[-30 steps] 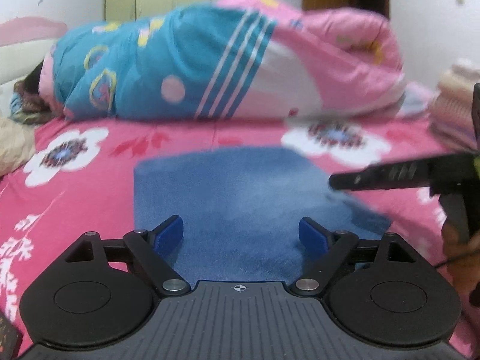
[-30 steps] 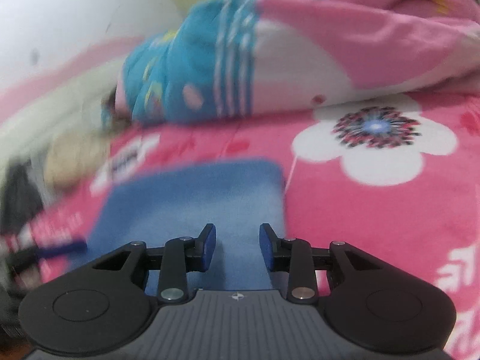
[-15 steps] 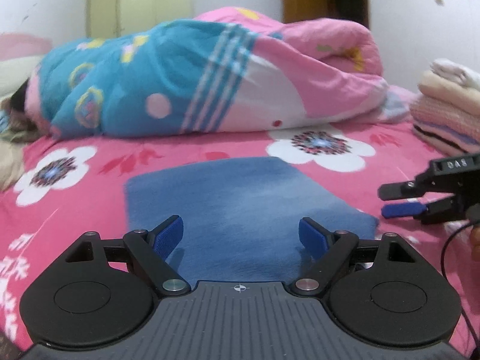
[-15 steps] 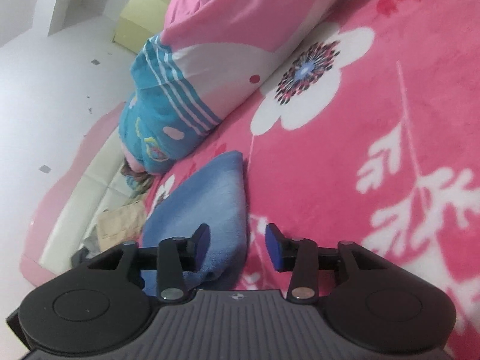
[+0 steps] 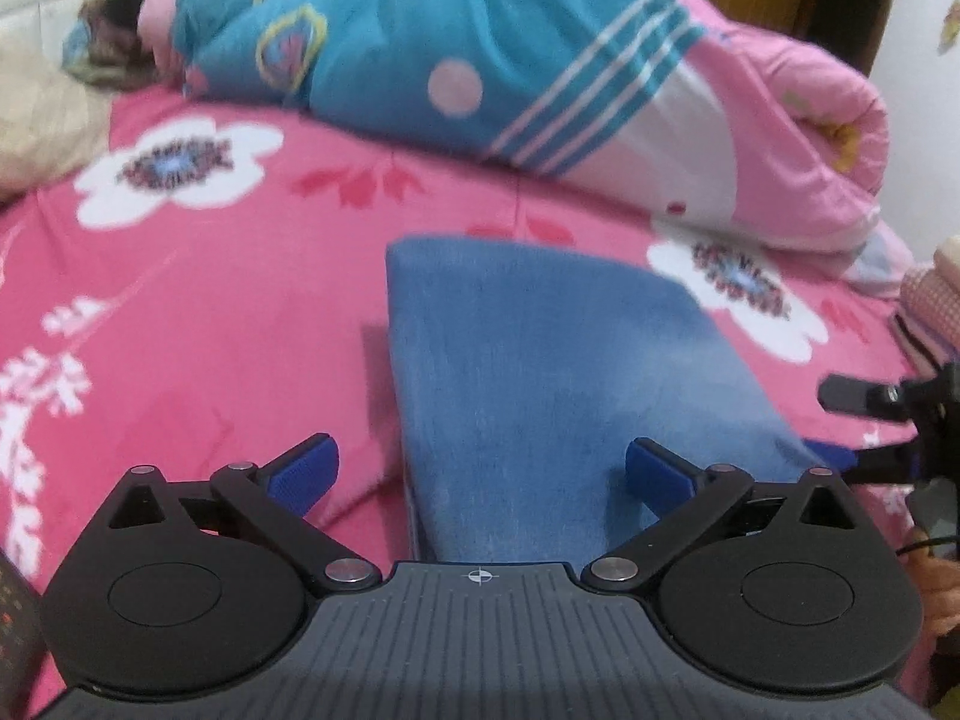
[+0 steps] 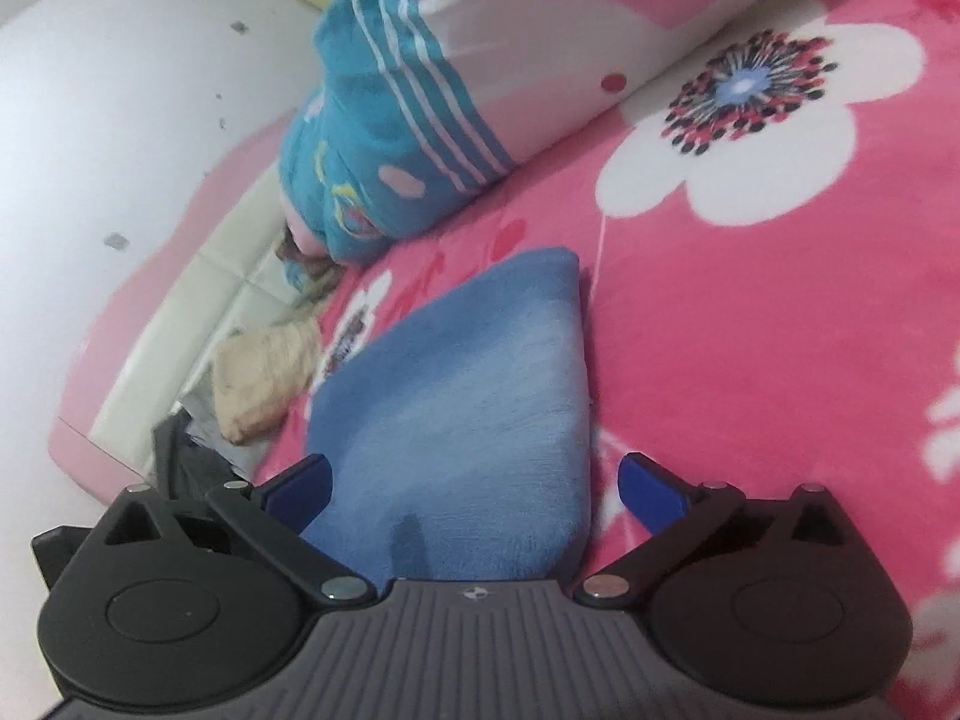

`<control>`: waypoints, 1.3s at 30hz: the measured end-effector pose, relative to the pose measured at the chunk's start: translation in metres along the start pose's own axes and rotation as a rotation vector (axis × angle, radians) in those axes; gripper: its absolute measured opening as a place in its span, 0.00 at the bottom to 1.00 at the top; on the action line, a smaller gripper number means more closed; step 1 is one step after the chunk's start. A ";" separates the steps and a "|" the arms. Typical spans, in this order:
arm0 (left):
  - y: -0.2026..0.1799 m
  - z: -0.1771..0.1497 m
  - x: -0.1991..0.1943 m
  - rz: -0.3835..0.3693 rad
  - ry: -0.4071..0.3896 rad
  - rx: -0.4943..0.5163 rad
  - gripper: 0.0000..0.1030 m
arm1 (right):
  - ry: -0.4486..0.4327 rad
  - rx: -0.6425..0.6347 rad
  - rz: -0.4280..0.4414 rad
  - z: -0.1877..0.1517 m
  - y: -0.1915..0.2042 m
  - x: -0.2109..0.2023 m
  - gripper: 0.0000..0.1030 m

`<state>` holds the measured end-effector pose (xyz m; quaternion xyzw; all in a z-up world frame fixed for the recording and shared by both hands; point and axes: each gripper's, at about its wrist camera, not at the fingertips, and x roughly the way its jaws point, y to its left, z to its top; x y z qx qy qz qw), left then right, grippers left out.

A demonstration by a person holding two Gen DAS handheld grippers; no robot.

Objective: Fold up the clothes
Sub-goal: 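Grasp the folded blue jeans edges with both grippers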

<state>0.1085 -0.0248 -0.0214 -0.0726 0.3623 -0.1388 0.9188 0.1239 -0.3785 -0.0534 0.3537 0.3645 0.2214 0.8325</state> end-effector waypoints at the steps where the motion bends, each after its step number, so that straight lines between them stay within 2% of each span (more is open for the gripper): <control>1: 0.000 -0.003 0.003 -0.004 0.009 -0.006 1.00 | 0.008 0.000 -0.007 0.002 0.001 0.004 1.00; 6: 0.003 -0.002 0.004 -0.009 0.039 -0.064 1.00 | 0.058 -0.055 -0.097 0.009 0.016 0.024 1.00; 12: 0.005 0.001 0.003 -0.005 0.048 -0.073 1.00 | 0.093 -0.097 -0.196 0.007 0.030 0.030 1.00; 17: 0.015 0.006 -0.006 0.052 -0.009 -0.109 1.00 | 0.107 -0.079 -0.210 0.010 0.030 0.032 1.00; 21: 0.025 0.008 -0.003 0.061 0.018 -0.138 1.00 | 0.140 -0.062 -0.219 0.016 0.029 0.036 1.00; 27: 0.039 0.005 0.001 0.002 0.030 -0.207 1.00 | 0.171 -0.062 -0.234 0.020 0.032 0.039 1.00; 34: 0.050 0.004 0.002 -0.069 0.006 -0.209 1.00 | 0.208 -0.147 -0.265 0.017 0.041 0.044 1.00; 39: 0.065 0.002 -0.007 -0.120 -0.011 -0.267 1.00 | 0.231 -0.199 -0.281 0.016 0.047 0.046 1.00</control>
